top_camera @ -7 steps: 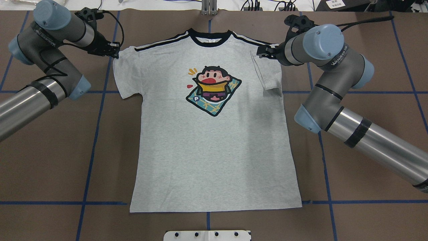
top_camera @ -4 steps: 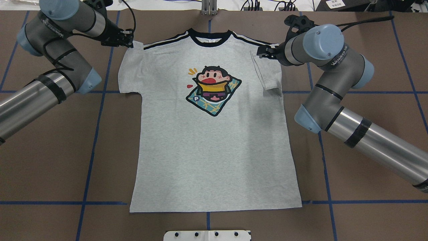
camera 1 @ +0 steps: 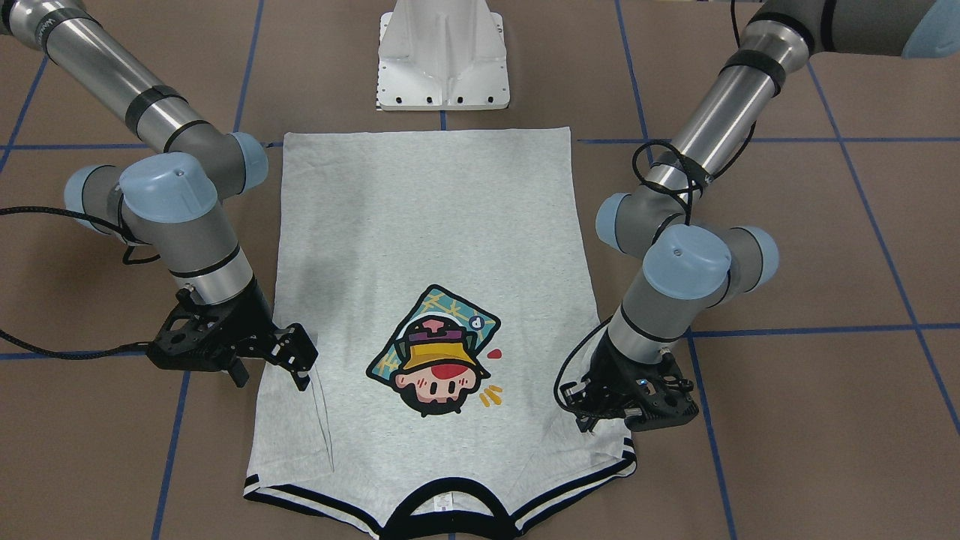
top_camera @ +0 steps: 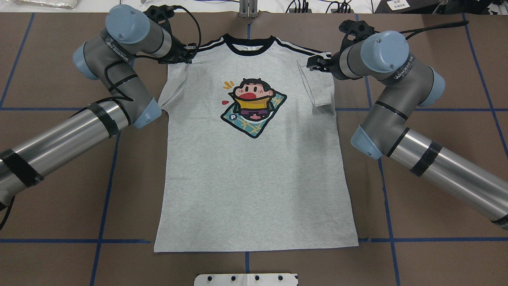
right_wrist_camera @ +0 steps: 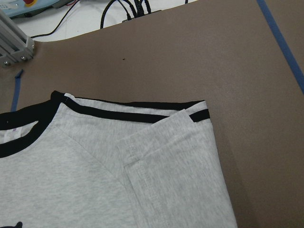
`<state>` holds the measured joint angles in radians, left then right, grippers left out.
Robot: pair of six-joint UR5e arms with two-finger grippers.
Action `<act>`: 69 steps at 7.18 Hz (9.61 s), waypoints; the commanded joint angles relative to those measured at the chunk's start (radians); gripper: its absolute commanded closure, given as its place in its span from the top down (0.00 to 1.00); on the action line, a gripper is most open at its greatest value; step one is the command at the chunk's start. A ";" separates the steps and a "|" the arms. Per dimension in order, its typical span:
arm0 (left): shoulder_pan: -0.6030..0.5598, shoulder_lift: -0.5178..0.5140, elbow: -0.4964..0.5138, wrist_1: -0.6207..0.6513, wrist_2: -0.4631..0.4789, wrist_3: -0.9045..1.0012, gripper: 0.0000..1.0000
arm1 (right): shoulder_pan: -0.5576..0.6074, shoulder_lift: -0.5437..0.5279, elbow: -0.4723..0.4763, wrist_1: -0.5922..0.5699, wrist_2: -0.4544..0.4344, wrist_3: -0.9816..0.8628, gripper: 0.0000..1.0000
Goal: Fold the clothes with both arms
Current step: 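Fold the sleeve nearest the left gripper inward onto the shirt body, then move the right gripper to the hem corner nearest the robot while the left gripper follows, then grasp both hem corners nearest the robot with both grippers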
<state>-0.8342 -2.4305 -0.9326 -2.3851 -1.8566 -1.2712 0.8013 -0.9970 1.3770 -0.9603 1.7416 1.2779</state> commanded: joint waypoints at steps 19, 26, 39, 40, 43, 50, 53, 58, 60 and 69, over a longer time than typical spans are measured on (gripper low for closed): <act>0.049 0.473 -0.781 0.080 -0.128 -0.065 0.77 | -0.403 -0.469 0.761 -0.388 -0.025 0.668 1.00; 0.053 0.473 -0.770 0.081 -0.128 -0.065 0.80 | -0.709 -0.514 0.757 -0.497 -0.280 0.997 0.92; 0.059 0.472 -0.746 0.078 -0.127 -0.062 0.80 | -0.725 -0.557 0.760 -0.514 -0.267 1.003 0.00; 0.059 0.472 -0.747 0.078 -0.128 -0.063 0.80 | -0.726 -0.558 0.764 -0.514 -0.266 1.003 0.00; 0.161 0.469 -0.805 0.104 -0.092 -0.257 0.83 | -0.726 -0.558 0.792 -0.523 -0.264 1.002 0.00; 0.541 0.674 -1.124 0.531 0.123 -0.597 0.81 | -0.708 -0.555 0.809 -0.523 -0.266 1.002 0.00; 0.630 0.712 -1.128 0.543 0.168 -0.712 0.79 | -0.708 -0.560 0.829 -0.526 -0.264 1.002 0.00; 0.676 0.734 -1.121 0.543 0.169 -0.720 0.72 | -0.708 -0.558 0.827 -0.525 -0.264 1.000 0.00; 0.676 0.735 -1.118 0.541 0.169 -0.720 0.66 | -0.708 -0.558 0.829 -0.525 -0.264 1.000 0.00; 0.669 0.743 -1.146 0.563 0.154 -0.706 0.00 | -0.706 -0.557 0.843 -0.525 -0.264 1.000 0.00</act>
<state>-0.1624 -1.6880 -2.0515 -1.8360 -1.6956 -1.9807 0.0948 -1.5545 2.2112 -1.4849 1.4772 2.2780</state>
